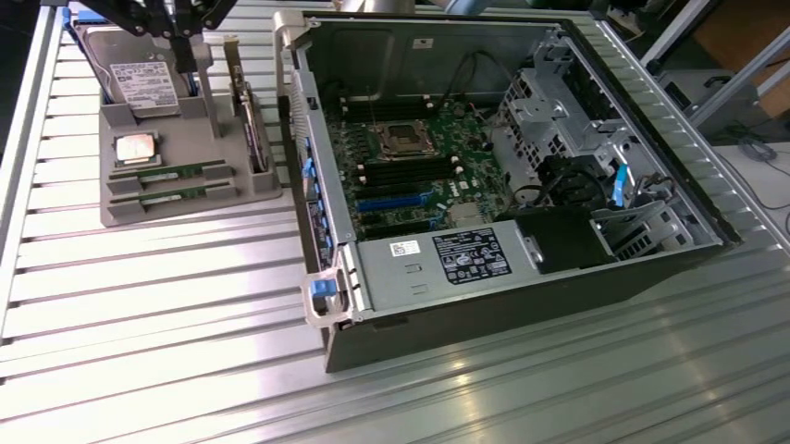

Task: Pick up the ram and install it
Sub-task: 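Pick up the ram and move it above insertion slot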

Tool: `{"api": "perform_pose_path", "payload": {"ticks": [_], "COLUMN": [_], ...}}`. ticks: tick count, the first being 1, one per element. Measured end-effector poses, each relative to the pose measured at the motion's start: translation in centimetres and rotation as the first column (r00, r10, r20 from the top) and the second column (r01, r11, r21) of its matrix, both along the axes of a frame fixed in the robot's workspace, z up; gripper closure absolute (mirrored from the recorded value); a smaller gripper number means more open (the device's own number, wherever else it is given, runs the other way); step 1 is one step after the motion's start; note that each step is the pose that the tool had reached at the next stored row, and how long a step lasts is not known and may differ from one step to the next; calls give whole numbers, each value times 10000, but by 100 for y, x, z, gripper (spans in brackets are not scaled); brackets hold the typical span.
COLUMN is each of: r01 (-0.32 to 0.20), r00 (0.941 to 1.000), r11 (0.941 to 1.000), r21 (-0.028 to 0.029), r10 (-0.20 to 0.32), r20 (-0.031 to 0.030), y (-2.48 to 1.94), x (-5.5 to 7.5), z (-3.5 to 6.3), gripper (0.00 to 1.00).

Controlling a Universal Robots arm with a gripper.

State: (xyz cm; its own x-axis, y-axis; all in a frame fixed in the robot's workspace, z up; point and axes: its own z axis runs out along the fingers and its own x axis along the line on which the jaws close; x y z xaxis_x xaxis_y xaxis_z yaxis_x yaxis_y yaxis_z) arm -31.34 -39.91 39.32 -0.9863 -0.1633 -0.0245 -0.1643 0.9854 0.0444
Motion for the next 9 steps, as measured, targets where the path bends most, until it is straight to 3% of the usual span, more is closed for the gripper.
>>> {"api": "perform_pose_path", "payload": {"ticks": [4,9], "r01": [-679,-1450], "r00": [9977,9894], "r11": [9977,9894], "r21": [0,0], "r10": [679,1450], "r20": [0,0], "y": [0,0], "x": [0,-1], "z": [0,0], "gripper": [90,90]}}
